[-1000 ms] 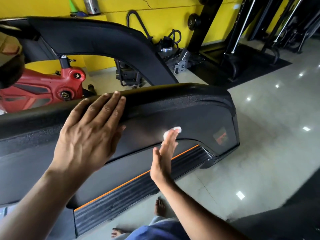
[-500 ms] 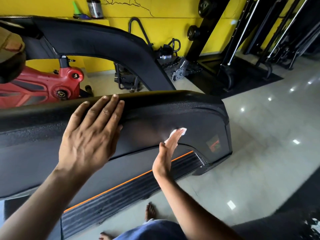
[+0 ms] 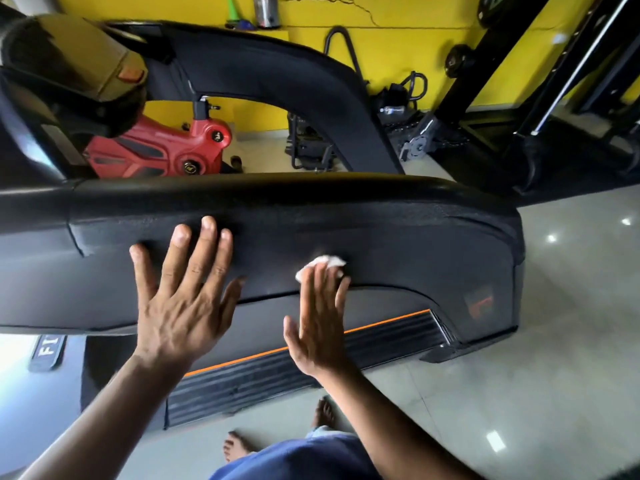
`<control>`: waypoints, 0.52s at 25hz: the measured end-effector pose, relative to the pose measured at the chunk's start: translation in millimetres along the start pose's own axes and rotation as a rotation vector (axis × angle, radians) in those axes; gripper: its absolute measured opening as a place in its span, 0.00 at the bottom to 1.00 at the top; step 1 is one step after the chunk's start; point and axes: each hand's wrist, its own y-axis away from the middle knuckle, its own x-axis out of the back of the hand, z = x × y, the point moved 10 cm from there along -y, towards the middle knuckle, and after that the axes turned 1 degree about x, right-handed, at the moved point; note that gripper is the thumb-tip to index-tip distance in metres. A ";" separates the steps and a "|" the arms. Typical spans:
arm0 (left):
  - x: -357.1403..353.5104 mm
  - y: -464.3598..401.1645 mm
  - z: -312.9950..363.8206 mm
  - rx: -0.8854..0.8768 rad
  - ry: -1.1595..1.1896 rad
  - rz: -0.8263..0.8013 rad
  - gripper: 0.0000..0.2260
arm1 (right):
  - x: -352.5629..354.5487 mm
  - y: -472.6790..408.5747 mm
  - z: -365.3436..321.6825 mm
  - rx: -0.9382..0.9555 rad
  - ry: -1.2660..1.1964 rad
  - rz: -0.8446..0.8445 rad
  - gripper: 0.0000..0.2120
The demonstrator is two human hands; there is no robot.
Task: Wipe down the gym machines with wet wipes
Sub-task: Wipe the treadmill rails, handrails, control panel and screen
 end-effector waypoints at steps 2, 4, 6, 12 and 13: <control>-7.5 11.3 -5.4 -0.014 -0.005 -0.012 0.29 | -12.4 30.9 29.4 0.089 0.192 -0.100 0.36; -11.0 25.8 -16.4 0.029 0.010 -0.035 0.28 | 22.2 19.0 85.8 -0.070 0.221 -0.005 0.35; -9.5 45.0 -36.1 0.110 0.032 -0.047 0.29 | 69.0 -9.0 119.7 -0.301 0.167 0.192 0.40; -10.1 63.7 -74.9 0.146 0.038 -0.050 0.29 | -11.9 0.4 -4.7 0.166 0.264 -0.057 0.36; -11.2 63.6 -75.9 0.150 0.042 -0.064 0.29 | -18.8 20.7 6.7 0.169 0.314 -0.083 0.36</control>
